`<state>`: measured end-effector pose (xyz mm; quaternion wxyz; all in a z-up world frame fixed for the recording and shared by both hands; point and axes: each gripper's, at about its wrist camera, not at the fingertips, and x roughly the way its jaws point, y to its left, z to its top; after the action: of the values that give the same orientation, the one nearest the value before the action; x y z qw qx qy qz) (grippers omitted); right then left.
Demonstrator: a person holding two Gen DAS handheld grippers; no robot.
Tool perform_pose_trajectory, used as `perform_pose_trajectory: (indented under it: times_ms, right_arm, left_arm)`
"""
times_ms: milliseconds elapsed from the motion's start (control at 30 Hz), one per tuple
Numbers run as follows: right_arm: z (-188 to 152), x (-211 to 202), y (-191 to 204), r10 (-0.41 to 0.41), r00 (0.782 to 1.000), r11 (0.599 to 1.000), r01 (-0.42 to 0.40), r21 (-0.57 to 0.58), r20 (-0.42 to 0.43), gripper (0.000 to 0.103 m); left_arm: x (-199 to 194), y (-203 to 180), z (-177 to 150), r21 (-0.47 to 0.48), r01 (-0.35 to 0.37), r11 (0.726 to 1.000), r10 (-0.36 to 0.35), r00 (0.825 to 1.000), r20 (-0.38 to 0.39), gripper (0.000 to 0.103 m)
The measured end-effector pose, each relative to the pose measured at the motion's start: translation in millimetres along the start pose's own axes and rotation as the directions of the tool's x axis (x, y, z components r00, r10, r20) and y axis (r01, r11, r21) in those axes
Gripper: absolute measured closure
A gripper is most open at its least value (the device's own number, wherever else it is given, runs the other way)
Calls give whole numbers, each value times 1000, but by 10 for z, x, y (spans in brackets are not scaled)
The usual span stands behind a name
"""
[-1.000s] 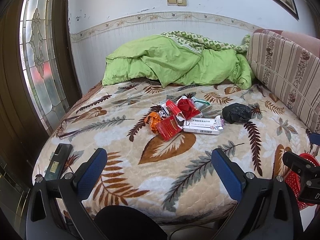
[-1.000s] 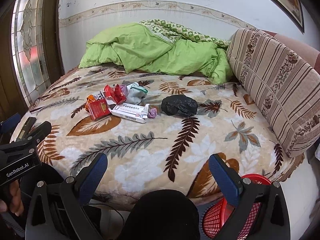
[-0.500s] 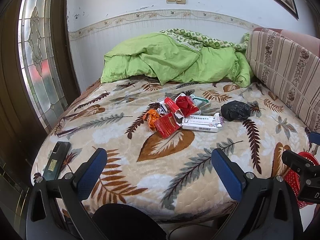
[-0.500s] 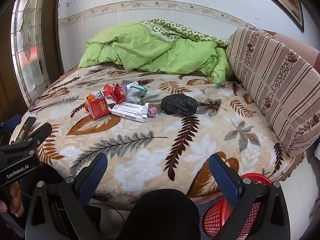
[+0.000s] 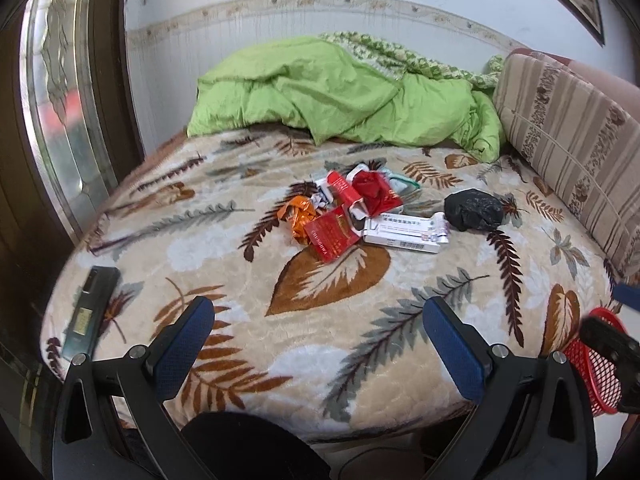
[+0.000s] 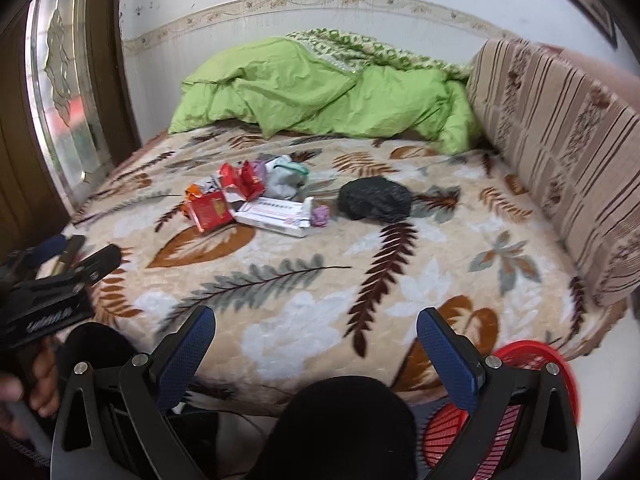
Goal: Collect trash
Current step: 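Grasp the red CHUNGHWA cigarette box with the left tool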
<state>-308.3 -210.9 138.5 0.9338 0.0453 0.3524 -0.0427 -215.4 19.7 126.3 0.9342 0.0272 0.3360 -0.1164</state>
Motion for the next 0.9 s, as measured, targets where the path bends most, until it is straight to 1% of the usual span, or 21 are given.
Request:
perform_pose_trajectory:
  times_ms: [33, 67, 100, 167, 233, 300, 333, 500, 567, 633, 733, 767, 800, 833, 867, 900]
  right_arm:
    - [9, 20, -2, 14, 1000, 1000, -14, -3, -4, 5]
    - [20, 51, -7, 28, 1000, 1000, -28, -10, -11, 9]
    - [25, 75, -6, 36, 999, 999, -36, -12, -16, 15]
    - [43, 130, -13, 58, 998, 998, -58, -10, -29, 21]
    - [59, 179, -37, 71, 997, 998, -71, 2, -38, 21]
    - [68, 211, -49, 61, 997, 998, -60, 7, -39, 21]
    - [67, 230, -56, 57, 998, 998, -57, 11, -41, 21]
    - [51, 314, -87, 54, 997, 998, -52, 24, -60, 21]
    - [51, 338, -104, 49, 997, 999, -48, 23, -64, 21]
    - [48, 377, -135, 44, 996, 999, -42, 27, -72, 21]
    - [45, 446, -178, 43, 995, 998, -39, 41, -86, 21]
    - [53, 465, -187, 42, 995, 998, -39, 44, -89, 21]
    - [60, 494, -199, 45, 995, 998, -41, 49, -93, 21]
    - [66, 513, -206, 49, 994, 998, -44, 52, -96, 21]
    - [73, 529, -211, 56, 994, 997, -51, 56, -97, 21]
    - [92, 553, -218, 71, 993, 996, -65, 59, -98, 21]
  left_arm:
    - [97, 60, 40, -15, 16, 1000, -16, 1000, -27, 0]
    - [172, 113, 75, -29, 34, 999, -35, 998, -46, 0]
    - [261, 164, 111, -43, 56, 998, -59, 996, -65, 0]
    - [467, 245, 185, -66, 58, 996, -64, 993, -95, 0]
    - [667, 281, 258, -79, 83, 993, -92, 989, -115, 4]
    - [837, 297, 314, -89, 100, 991, -111, 986, -128, 21]
    - [935, 290, 345, -92, 115, 989, -127, 982, -140, 23]
    - [1439, 254, 471, -112, 146, 983, -166, 964, -206, 23]
    - [1609, 240, 512, -120, 135, 983, -158, 965, -209, 23]
    - [1755, 216, 546, -130, 148, 980, -175, 960, -221, 23]
    - [1902, 155, 587, -135, 148, 980, -175, 960, -220, 23]
    - [1949, 124, 598, -131, 149, 980, -175, 960, -216, 27]
    - [1989, 97, 605, -129, 150, 980, -175, 960, -217, 42]
    - [2017, 74, 598, -129, 146, 981, -172, 960, -223, 51]
    - [2046, 57, 581, -135, 142, 981, -171, 958, -232, 69]
    - [2063, 55, 560, -148, 154, 977, -186, 953, -238, 72]
